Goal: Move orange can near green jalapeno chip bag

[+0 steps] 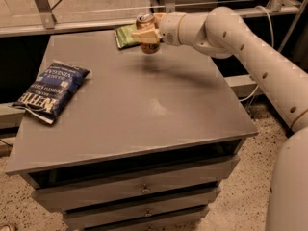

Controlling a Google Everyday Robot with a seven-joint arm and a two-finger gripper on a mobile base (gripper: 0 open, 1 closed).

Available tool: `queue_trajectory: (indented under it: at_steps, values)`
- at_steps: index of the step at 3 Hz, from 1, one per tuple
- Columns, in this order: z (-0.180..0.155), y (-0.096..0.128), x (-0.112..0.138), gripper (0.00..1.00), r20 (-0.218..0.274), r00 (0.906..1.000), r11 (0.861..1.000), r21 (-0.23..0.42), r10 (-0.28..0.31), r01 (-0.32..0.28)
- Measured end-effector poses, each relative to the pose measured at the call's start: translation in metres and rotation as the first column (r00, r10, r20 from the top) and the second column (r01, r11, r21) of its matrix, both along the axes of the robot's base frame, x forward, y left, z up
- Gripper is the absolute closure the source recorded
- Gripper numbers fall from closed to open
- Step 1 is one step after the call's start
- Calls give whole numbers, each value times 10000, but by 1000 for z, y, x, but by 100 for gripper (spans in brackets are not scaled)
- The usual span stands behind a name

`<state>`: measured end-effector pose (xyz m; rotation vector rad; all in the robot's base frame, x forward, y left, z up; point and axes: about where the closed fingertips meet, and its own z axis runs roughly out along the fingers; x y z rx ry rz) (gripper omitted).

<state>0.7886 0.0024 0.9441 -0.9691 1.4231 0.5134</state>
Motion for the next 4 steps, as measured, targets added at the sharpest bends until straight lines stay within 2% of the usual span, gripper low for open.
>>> queue_trajectory:
  at_steps: [1, 2, 3, 4]
  values:
    - [-9, -5, 22, 100, 31, 9985, 9973, 479, -550, 548]
    - [-6, -20, 40, 84, 210, 9932, 9881, 1064, -1142, 1113]
    - [-5, -29, 50, 61, 285, 9886, 9805, 1351, -1476, 1425]
    - [-8, -35, 59, 38, 212, 9862, 9776, 1368, -1643, 1599]
